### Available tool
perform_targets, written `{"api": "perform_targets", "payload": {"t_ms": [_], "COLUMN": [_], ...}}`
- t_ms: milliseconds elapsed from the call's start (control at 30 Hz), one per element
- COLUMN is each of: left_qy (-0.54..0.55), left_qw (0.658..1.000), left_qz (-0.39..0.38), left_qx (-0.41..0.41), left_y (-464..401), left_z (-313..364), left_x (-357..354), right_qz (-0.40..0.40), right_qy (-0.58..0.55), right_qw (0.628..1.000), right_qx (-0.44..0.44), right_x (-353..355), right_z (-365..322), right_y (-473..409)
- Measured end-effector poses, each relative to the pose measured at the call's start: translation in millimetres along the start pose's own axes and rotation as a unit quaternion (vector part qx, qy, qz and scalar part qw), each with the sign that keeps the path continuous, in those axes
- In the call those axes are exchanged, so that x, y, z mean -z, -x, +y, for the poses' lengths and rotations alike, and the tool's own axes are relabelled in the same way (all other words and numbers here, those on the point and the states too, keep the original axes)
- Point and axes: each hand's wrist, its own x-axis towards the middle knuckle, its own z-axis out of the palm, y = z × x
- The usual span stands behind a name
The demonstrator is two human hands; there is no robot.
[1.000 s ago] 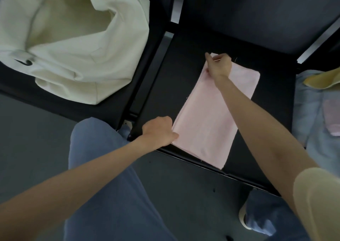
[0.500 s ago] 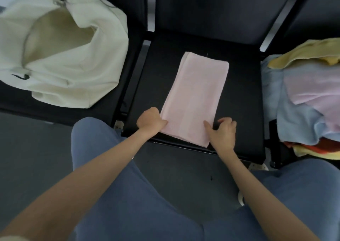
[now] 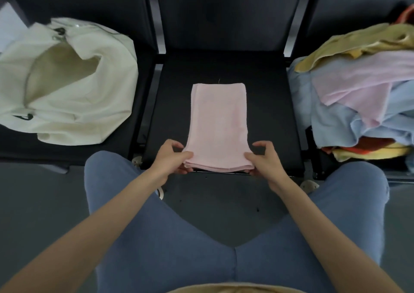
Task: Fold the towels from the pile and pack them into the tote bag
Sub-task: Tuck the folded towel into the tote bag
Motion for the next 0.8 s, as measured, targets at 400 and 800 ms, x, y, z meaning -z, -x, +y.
{"api": "perform_targets", "payload": {"t_ms": [400, 800], "left_qy": [0.47, 0.411], "left_qw": [0.859, 0.907], "left_qz": [-0.126, -0.056], "left_qx": [0.158, 0.076], "left_y": [-15.2, -73.0], "left_z": [34.9, 40.9], "left_x": [7.8, -21.2], "right_qz": [-0.102, -0.018], "right_qy": [-0.456, -0.419], "right_qw": [0.871, 0.902], "right_qx": [-0.149, -0.106], "right_x": [14.8, -12.9], "right_z": [-25.1, -36.7], "right_y": [-15.9, -67.6]}}
